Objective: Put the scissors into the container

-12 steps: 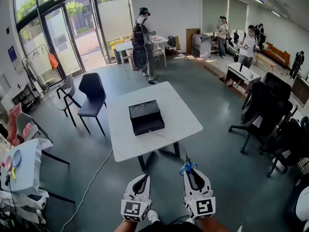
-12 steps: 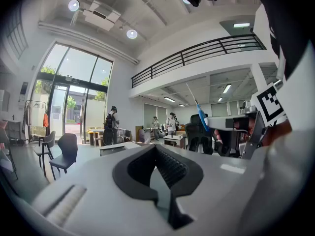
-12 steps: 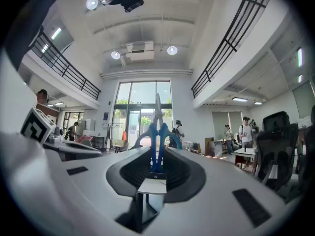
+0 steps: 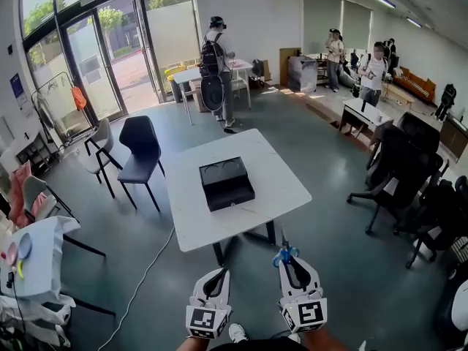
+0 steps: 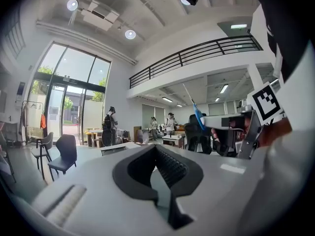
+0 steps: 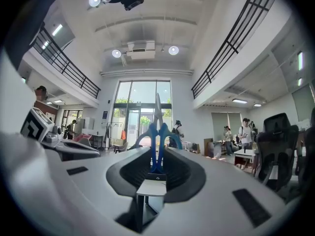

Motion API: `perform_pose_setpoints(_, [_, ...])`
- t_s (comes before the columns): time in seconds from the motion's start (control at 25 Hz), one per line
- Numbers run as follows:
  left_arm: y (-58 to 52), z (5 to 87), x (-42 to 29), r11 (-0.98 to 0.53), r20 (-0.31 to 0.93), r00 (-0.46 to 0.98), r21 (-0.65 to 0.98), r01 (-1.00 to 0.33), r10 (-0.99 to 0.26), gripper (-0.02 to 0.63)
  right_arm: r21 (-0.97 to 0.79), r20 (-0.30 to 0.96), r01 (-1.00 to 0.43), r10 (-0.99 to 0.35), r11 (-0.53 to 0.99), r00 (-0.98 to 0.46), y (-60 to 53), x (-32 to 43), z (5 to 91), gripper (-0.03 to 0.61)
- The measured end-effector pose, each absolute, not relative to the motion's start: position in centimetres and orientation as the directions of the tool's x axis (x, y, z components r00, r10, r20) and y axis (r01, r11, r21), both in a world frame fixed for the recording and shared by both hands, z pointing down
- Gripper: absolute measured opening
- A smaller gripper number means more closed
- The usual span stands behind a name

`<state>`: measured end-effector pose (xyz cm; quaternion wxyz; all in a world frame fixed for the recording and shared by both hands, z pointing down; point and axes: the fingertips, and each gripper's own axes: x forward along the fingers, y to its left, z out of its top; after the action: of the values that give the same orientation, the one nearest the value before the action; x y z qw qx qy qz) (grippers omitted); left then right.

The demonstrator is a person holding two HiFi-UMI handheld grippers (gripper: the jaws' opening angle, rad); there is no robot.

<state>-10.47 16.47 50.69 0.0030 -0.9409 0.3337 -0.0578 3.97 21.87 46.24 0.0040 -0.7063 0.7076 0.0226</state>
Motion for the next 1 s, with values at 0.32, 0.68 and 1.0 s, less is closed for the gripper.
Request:
perform_pose_setpoints(0.32, [14.7, 50.6, -13.4, -0.792, 0.106, 0.787, -0.018, -0.610, -0.608, 0.008, 0.028, -0.073, -0.999, -0.997, -0.024, 0.022, 20.5, 1.0, 44.9, 0.081])
perform_pose_setpoints(0.68, [12.8, 52.2, -16.9, -0.784, 0.107, 0.779, -0.013, -0.620, -0.618, 0.008, 0.032, -0.039, -0.999, -0.999, -0.005, 0.003, 19.6, -2.5, 46.3, 0.081])
perform_pose_setpoints(1.0, [11.4, 52.3, -17.9, -0.774, 0.104, 0.770, 0.003, -0.633, -0.629, 0.008, 0.035, -0.025, -0.999, -0.999, 0.022, -0.023, 18.3, -3.6, 46.0, 0.081])
